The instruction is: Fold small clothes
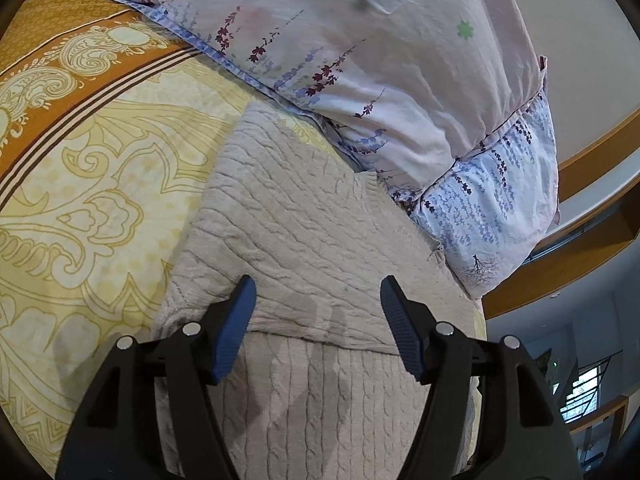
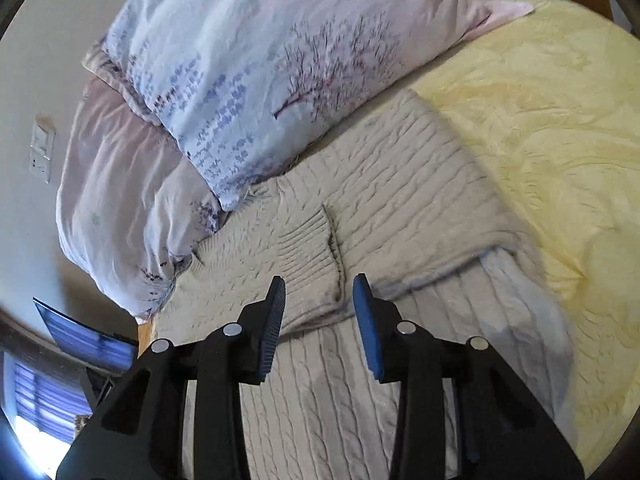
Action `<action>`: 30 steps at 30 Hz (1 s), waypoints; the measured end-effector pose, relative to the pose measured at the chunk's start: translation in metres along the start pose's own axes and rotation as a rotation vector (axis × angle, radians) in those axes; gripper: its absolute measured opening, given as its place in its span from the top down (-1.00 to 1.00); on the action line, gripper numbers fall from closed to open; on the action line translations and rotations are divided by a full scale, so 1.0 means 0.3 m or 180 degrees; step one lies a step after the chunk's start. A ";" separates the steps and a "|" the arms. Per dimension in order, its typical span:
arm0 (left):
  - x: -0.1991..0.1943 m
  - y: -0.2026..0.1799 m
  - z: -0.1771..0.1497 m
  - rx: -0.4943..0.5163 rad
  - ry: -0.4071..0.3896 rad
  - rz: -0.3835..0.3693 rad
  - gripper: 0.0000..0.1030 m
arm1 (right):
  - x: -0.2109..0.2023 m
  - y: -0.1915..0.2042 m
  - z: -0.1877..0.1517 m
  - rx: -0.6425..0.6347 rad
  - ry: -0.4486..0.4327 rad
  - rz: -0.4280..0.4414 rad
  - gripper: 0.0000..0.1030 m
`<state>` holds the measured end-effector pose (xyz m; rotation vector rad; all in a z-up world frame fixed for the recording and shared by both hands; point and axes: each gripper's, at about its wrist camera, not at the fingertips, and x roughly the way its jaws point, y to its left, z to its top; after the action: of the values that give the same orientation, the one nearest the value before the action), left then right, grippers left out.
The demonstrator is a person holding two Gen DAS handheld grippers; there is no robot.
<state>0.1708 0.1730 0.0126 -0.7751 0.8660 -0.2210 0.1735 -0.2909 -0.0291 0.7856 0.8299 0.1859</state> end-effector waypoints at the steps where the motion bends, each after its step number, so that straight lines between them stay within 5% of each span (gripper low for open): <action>1: 0.000 -0.001 0.000 -0.0002 0.0001 0.0000 -0.27 | 0.021 0.003 0.007 -0.0002 0.0072 -0.0046 0.28; 6: -0.001 -0.005 0.001 0.0007 0.0008 0.0001 -0.29 | 0.091 0.020 0.013 -0.0050 0.0137 -0.0090 0.30; 8: 0.000 -0.006 0.003 0.0010 0.0013 -0.0013 -0.32 | 0.095 0.032 0.015 -0.0139 0.0132 -0.0062 0.83; 9: 0.000 -0.008 0.003 0.0012 0.0016 -0.0017 -0.34 | 0.099 0.046 0.014 -0.0242 0.0157 -0.0026 0.86; 14: -0.013 -0.036 0.007 0.0081 0.0067 -0.0083 -0.50 | -0.019 0.112 0.032 -0.0567 -0.0439 -0.0009 0.87; 16: -0.015 -0.037 0.006 0.0100 0.0071 -0.0062 -0.50 | -0.018 0.102 0.037 -0.0612 -0.0526 -0.0269 0.87; 20: -0.013 -0.032 0.001 0.0110 0.0082 -0.0043 -0.50 | 0.084 0.022 0.026 -0.0432 -0.0039 -0.0606 0.86; 23: -0.048 -0.043 -0.017 0.0203 0.0116 -0.0083 -0.50 | 0.013 0.016 0.016 -0.0437 -0.0112 -0.0526 0.61; 25: -0.094 -0.046 -0.037 0.0334 0.0127 -0.0152 -0.50 | -0.067 -0.003 0.008 -0.0449 -0.0196 -0.0403 0.17; 30: -0.232 -0.016 -0.103 0.0640 0.0093 -0.0237 -0.49 | -0.238 -0.118 -0.041 -0.0462 -0.0130 -0.0222 0.08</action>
<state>0.1032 0.1862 0.0455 -0.6180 0.8289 -0.3803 0.1112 -0.3405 -0.0163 0.6215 0.7949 0.1656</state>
